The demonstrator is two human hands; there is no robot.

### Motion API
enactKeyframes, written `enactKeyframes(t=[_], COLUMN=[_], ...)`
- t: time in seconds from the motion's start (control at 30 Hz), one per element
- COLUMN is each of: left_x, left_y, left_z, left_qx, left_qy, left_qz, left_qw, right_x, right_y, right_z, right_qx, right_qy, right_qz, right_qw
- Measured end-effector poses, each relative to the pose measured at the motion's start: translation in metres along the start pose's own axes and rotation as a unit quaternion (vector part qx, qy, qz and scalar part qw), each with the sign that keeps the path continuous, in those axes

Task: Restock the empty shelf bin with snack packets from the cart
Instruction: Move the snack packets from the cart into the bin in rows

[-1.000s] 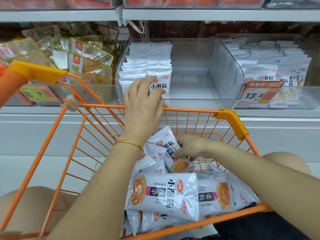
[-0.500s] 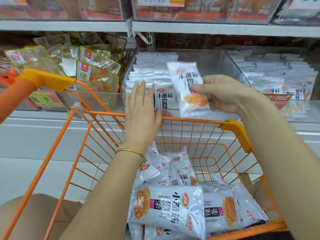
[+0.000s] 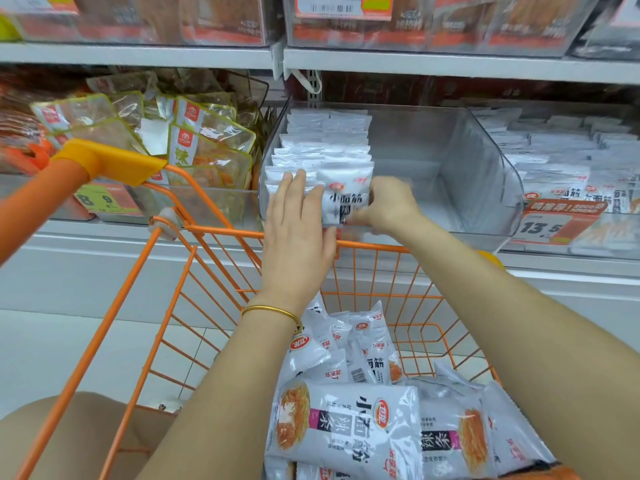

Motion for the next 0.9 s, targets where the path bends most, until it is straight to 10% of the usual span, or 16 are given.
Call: enactKeyframes(t=[0.33, 0.6, 0.77, 0.9], left_x=[-0.001, -0.009, -0.018, -0.019], left_y=[-0.001, -0.007, -0.008, -0.009], left_z=[0.001, 0.002, 0.004, 0.003], left_qx=[-0.009, 0.006, 0.007, 0.013], left_qy=[0.009, -0.003, -0.026, -0.024], left_qz=[0.002, -0.003, -0.009, -0.008], left_qw=[1.000, 1.000, 1.000, 1.000], right_x=[0.000, -0.062, 0.032, 0.074], right_y=[-0.003, 0.032, 0.045, 0.044], right_z=[-0.010, -0.067, -0.120, -0.141], right_qx=[0.051, -0.091, -0.084, -0.072], right_qy=[0.101, -0.095, 0.270, 0.368], right_qz=[-0.020, -0.030, 0.016, 0.034], right_qw=[0.993, 0.991, 0.959, 0.926])
Point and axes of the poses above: each hand's wrist, its own z-axis towards the middle knuckle, its own x-axis out of the palm, y = z × x, the point moved 8 cm from there along z, towards the middle knuckle, and after that the axes turned 12 degrees about -x, right-handed, at the moved point
